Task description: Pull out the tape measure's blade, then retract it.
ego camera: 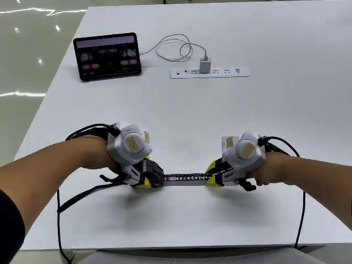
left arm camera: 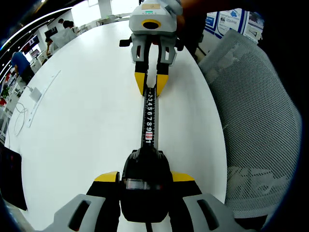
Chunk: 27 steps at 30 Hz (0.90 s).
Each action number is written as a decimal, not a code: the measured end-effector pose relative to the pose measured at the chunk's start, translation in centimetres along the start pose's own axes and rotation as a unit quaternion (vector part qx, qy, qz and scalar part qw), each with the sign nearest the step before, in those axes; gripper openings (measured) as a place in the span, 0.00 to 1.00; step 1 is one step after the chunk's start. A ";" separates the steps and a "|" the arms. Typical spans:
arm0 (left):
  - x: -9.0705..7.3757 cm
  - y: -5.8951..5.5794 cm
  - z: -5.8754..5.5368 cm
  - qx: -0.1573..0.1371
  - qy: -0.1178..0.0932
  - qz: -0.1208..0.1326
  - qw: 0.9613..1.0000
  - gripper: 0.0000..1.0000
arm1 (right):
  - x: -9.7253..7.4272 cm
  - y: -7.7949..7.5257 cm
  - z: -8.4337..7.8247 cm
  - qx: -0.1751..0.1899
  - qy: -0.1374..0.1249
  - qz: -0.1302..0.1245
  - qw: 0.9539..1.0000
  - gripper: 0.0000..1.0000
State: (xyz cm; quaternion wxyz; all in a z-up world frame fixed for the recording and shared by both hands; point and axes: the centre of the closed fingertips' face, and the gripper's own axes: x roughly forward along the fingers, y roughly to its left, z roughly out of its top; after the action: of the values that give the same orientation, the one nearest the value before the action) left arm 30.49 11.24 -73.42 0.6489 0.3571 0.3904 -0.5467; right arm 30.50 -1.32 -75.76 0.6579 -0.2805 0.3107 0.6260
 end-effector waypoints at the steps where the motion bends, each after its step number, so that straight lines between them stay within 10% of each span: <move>1: 0.0 0.0 0.0 0.000 0.000 0.000 1.000 0.35 | 0.0 0.0 0.0 0.000 0.000 0.000 1.000 0.10; 27: -0.1 0.0 -0.1 -0.005 -0.003 0.001 1.000 0.35 | -1.1 -0.3 -1.0 -0.001 0.005 -0.003 1.000 0.10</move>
State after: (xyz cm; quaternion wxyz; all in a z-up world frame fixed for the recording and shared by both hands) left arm 30.45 11.33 -73.40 0.6519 0.3529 0.3910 -0.5456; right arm 30.69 -2.76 -75.60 0.6580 -0.2854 0.3128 0.6227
